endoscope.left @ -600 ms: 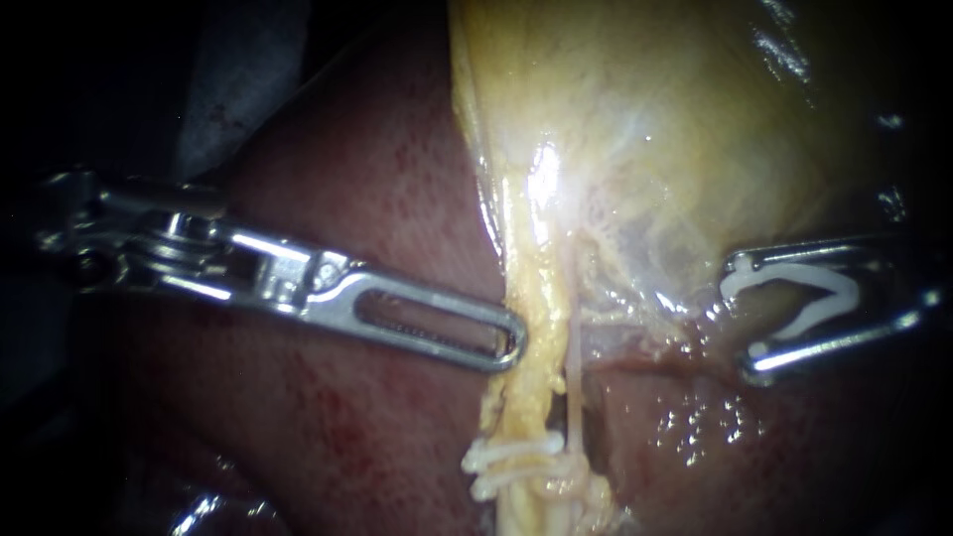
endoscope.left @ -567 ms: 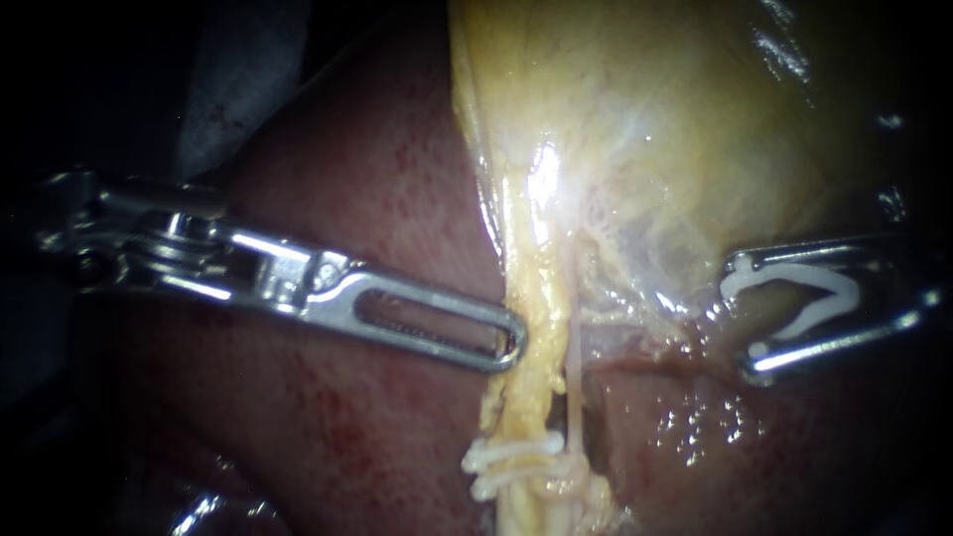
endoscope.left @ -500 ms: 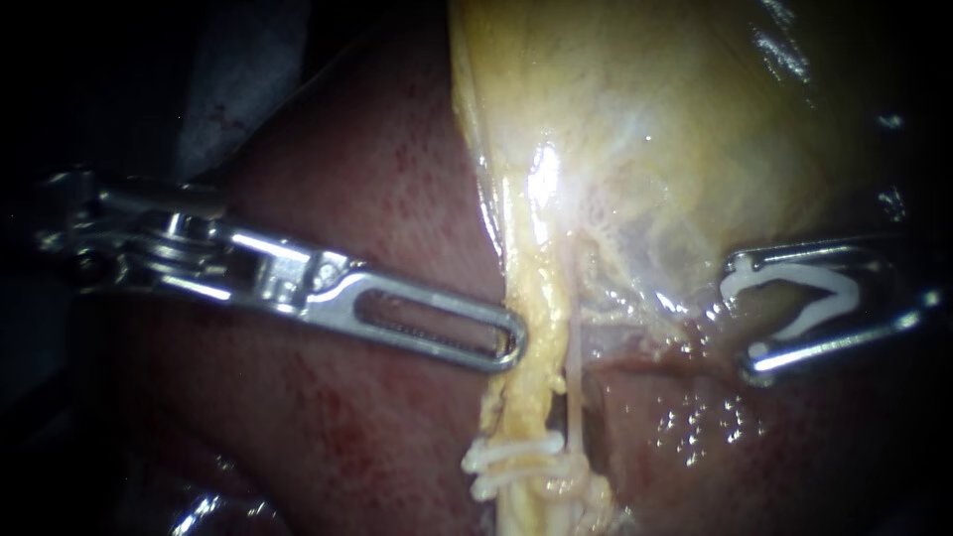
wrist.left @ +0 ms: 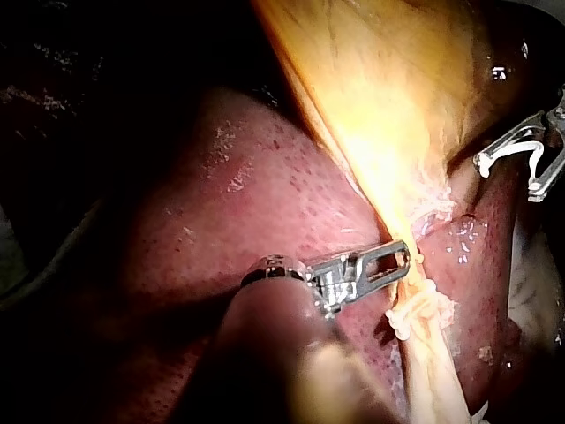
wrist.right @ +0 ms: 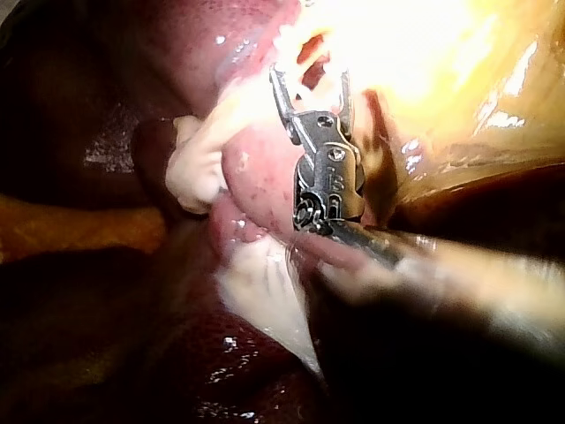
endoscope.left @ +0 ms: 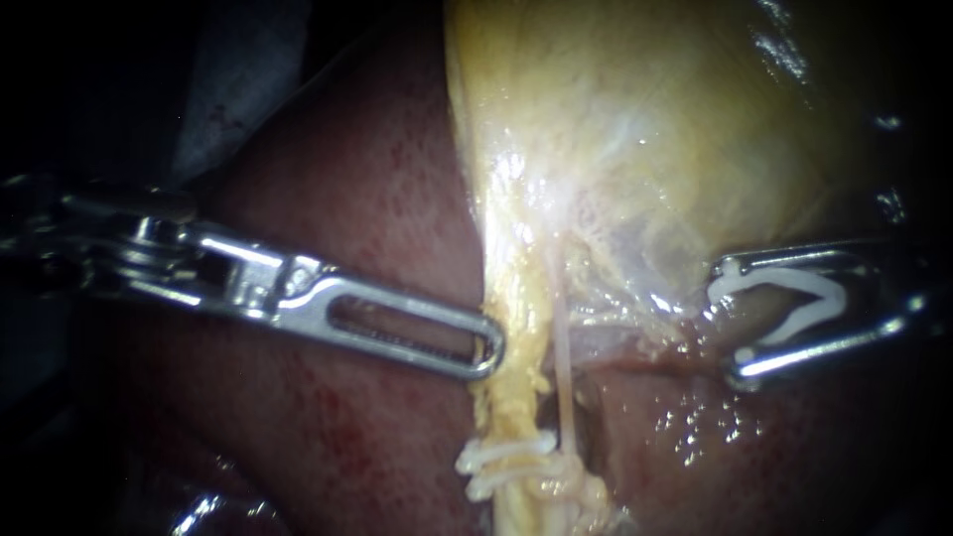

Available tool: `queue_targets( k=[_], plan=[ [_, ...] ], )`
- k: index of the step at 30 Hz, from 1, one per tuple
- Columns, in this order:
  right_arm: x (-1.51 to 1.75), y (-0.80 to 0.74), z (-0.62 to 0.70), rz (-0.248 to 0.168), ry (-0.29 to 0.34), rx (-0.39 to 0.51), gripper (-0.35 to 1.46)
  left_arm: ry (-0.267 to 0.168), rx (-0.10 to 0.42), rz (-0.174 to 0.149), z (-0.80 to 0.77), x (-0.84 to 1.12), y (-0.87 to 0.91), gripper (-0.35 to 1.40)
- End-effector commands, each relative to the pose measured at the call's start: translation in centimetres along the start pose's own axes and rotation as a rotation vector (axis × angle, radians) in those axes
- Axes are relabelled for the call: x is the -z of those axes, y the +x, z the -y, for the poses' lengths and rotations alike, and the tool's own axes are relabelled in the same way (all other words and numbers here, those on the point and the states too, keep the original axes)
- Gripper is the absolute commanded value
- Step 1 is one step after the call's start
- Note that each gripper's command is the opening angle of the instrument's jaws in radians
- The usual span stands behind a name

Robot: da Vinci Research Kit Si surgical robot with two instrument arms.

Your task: Clipping third clip left tube

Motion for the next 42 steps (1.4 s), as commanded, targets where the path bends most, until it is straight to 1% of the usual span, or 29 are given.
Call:
queue_targets(
  k=[1, 5, 8, 13, 19, 22, 34, 38, 42],
  plan=[
    [-0.03, -0.02, 0.00, 0.003, 0.004, 0.003, 0.58, 0.004, 0.000, 0.002, 0.02, 0.04, 0.01, -0.35],
    [-0.11, -0.04, 0.01, 0.004, 0.005, 0.000, 0.58, 0.005, 0.004, 0.011, 0.08, 0.17, 0.00, -0.35],
    [-0.15, -0.03, 0.02, 0.006, 0.008, -0.001, 0.58, 0.009, 0.010, 0.023, 0.16, 0.29, -0.04, -0.35],
    [-0.22, -0.01, 0.03, 0.007, 0.011, -0.002, 0.58, 0.019, 0.017, 0.034, 0.29, 0.39, -0.08, -0.35],
    [-0.38, -0.02, 0.05, 0.011, 0.018, -0.011, 0.58, 0.019, 0.018, 0.034, 0.31, 0.39, -0.08, -0.35],
    [-0.53, -0.04, 0.06, 0.015, 0.024, -0.019, 0.58, 0.019, 0.018, 0.034, 0.31, 0.39, -0.08, -0.35],
    [-1.28, -0.25, 0.17, 0.055, 0.084, -0.048, 0.57, 0.018, 0.017, 0.035, 0.29, 0.38, -0.08, -0.35],
    [-1.42, -0.26, 0.17, 0.061, 0.090, -0.050, 0.56, 0.018, 0.017, 0.035, 0.30, 0.38, -0.07, -0.35],
    [-1.47, -0.24, 0.13, 0.059, 0.087, -0.050, 0.56, 0.018, 0.018, 0.035, 0.30, 0.38, -0.07, -0.35]
  ],
)
